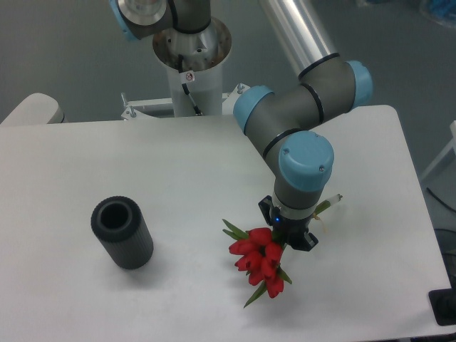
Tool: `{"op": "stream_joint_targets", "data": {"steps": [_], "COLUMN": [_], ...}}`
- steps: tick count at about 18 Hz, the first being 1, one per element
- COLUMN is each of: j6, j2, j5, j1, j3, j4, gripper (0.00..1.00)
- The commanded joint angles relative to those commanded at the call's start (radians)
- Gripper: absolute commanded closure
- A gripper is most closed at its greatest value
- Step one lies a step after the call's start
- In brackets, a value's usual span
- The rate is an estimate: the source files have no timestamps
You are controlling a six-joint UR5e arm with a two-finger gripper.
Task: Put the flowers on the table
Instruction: 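Lower the held red tulips toward the table with the gripper, then set the tulips on the table and open the gripper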
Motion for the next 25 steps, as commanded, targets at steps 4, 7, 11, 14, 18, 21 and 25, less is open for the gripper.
{"op": "stream_joint_targets", "data": {"steps": [4,7,11,14,18,21,25], "j6": [0.000,-0.006,-0.067,-0.149,-0.173,-0.233,-0.313], "j2": [0.000,0.002,0.008,-0.005,-0.037,-0.046,-0.061], "j5": [0.000,0.003,0.011,0.009,0.011,0.011,0.020], "j1": [-0.002,-0.002,-0.008,-0.009,-0.008,-0.008,-0.006], "j3": [-0.005,-0.006,-0.029,-0.028,-0.008,-0.008,-0.005], "j4": [0.000,-0.005,-0.006,-0.002,0.015,0.035,0.048], "gripper": [0.83,0.83,0.85,0.87,0.89,0.90,0.90]}}
